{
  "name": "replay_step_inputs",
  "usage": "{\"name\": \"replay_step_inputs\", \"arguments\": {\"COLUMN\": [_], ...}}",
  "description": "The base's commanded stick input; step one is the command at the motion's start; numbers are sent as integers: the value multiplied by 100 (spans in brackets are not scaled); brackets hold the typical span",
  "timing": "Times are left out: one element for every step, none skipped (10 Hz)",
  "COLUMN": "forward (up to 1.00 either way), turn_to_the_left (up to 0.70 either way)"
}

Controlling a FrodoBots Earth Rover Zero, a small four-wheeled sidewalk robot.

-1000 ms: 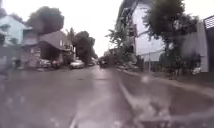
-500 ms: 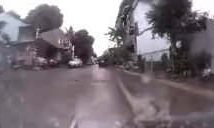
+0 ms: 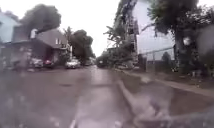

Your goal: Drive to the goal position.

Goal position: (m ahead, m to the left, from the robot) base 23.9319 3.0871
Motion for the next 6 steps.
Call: {"name": "replay_step_inputs", "arguments": {"forward": [100, 100, 100, 100, 100, 100], "turn_to_the_left": [0, 0, 1, 27, 27, 27]}}
